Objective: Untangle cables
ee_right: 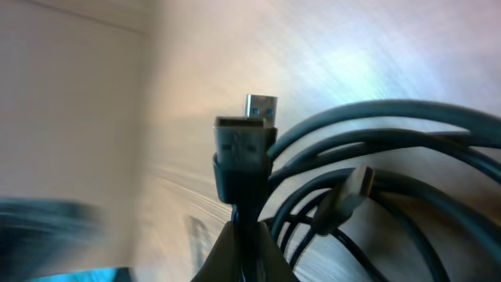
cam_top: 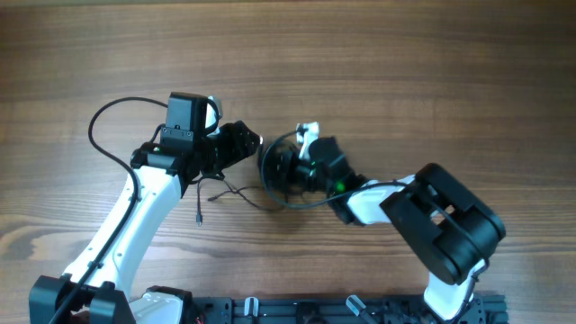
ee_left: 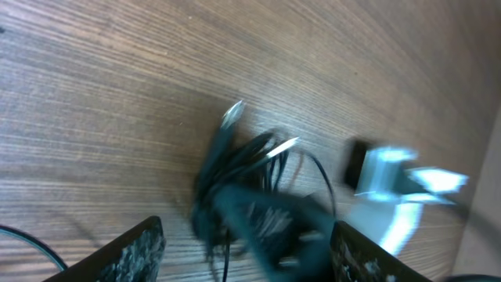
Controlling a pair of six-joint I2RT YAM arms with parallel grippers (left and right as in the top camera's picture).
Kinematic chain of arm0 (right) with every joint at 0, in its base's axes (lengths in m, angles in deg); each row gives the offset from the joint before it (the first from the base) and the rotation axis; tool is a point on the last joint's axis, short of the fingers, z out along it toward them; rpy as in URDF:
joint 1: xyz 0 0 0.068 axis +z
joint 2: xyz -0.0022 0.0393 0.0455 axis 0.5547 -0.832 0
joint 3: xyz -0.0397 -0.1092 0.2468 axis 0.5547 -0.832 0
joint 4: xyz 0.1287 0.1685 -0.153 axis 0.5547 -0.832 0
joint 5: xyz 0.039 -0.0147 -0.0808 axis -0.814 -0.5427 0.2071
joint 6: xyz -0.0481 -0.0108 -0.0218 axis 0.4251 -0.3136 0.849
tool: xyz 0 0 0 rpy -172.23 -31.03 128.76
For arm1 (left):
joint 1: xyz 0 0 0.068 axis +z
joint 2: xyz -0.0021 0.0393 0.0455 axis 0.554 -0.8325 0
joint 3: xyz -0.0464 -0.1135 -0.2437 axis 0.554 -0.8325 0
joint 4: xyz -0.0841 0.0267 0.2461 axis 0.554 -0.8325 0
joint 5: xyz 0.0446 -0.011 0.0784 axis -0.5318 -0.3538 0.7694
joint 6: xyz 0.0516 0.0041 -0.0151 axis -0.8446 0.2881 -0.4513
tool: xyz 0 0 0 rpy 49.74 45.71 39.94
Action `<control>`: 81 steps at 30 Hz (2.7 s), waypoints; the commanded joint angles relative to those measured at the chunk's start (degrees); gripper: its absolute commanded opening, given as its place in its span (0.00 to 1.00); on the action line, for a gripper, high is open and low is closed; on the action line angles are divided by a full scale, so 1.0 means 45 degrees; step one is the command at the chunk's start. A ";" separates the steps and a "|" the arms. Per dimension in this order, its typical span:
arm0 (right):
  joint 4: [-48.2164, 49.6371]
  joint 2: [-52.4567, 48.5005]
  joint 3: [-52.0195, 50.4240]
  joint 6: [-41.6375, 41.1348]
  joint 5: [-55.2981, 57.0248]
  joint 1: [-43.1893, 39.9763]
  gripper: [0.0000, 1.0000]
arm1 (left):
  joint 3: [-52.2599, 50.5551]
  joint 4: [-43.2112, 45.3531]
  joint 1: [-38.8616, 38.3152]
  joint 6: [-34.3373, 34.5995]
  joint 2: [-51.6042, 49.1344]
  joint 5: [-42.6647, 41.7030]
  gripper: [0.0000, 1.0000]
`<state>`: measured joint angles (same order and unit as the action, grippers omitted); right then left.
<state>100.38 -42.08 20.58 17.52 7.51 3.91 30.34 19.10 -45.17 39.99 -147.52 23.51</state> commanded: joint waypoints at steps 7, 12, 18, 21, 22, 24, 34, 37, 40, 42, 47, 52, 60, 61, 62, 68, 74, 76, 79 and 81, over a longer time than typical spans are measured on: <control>0.4741 0.0991 0.0107 -0.1428 -0.4954 -0.3434 0.05 | -0.0044 -0.0034 0.1962 -0.0058 -0.0121 -0.0505 0.79; 0.4745 0.0986 0.0107 -0.1268 -0.6193 -0.3492 0.05 | -0.0044 0.0520 0.1977 -0.1010 -0.0121 -0.2764 0.78; 0.5357 0.0986 0.0107 -0.4682 -0.7393 -0.4104 0.05 | -0.0044 0.1501 0.1107 -0.5872 -0.0121 -0.5736 0.65; 0.6241 0.0986 0.0107 -0.6581 -0.7951 -0.4619 0.05 | -0.0044 0.1559 0.0908 -0.6110 -0.0121 -0.5858 0.57; 0.6615 0.0986 0.0107 -0.7679 -0.8233 -0.4881 0.05 | -0.0044 0.1598 0.0515 -0.6805 -0.0126 -0.6227 0.52; 0.6611 0.0986 0.0107 -0.7941 -0.8257 -0.4915 0.05 | -0.0044 0.1651 0.0257 -0.6849 -0.0126 -0.6207 0.53; 0.7665 0.0986 0.0107 -1.0035 -0.8850 -0.4911 0.05 | -0.0044 0.2215 -0.1331 -0.7451 -0.0126 -0.3944 0.53; 0.8403 0.0986 0.0107 -1.0627 -0.8976 -0.4911 0.05 | -0.0044 0.2569 -0.1467 -0.7451 -0.0126 -0.3653 0.45; 0.8524 0.0986 0.0102 -1.0914 -0.9258 -0.4911 0.05 | -0.0044 0.2594 -0.1462 -0.7446 -0.0126 -0.3021 0.44; 0.8519 0.0986 0.0102 -1.0928 -0.9330 -0.4911 0.05 | -0.0044 0.2603 -0.1467 -0.7441 -0.0126 -0.2953 0.44; 0.8524 0.0986 0.0102 -1.0943 -0.9321 -0.4911 0.05 | -0.0044 0.2555 -0.1749 -0.7407 -0.0126 -0.2943 0.48; 0.8621 0.0986 0.0097 -1.1230 -0.9374 -0.4911 0.05 | -0.0044 0.2856 -0.2142 -0.7033 -0.0612 -0.2181 0.49; 0.8767 0.0986 0.0097 -1.0525 -0.9394 -0.4915 0.05 | -0.0039 0.4444 -0.2069 -0.4998 -0.1190 -0.2166 0.04; 0.8310 0.0986 0.0097 -0.9457 -0.9360 -0.4959 0.05 | -0.0039 0.4454 -0.1928 -0.4736 -0.1161 -0.2118 0.04; 0.7684 0.0986 0.0097 -0.8408 -0.9364 -0.5042 0.06 | -0.0039 0.4328 -0.1744 -0.4493 -0.1098 -0.2040 0.04; 0.0826 0.0986 0.0097 -0.0845 -0.8233 -0.5926 1.00 | -0.0039 0.1792 0.0457 -0.2827 -0.0321 -0.2050 0.04; 0.3240 0.0986 0.0087 0.0131 -0.9063 -0.5022 1.00 | -0.0039 0.1025 0.1064 -0.0685 -0.0311 -0.2501 0.04; 0.3594 0.0986 0.0083 0.0282 -0.8884 -0.4590 1.00 | -0.0039 0.1093 0.1064 -0.0918 -0.0306 -0.2832 0.04; 0.3478 0.0986 0.0029 0.1719 -0.8374 -0.3963 1.00 | -0.0039 0.1103 0.1064 -0.2249 0.0073 -0.3716 0.04; 0.2973 0.0986 0.0029 0.2822 -0.7898 -0.3536 1.00 | -0.0034 0.1107 0.1064 -0.2467 0.0597 -0.4002 0.04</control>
<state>115.63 -38.01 20.80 21.06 -31.22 -14.08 30.18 23.67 -40.47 32.49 -149.64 10.22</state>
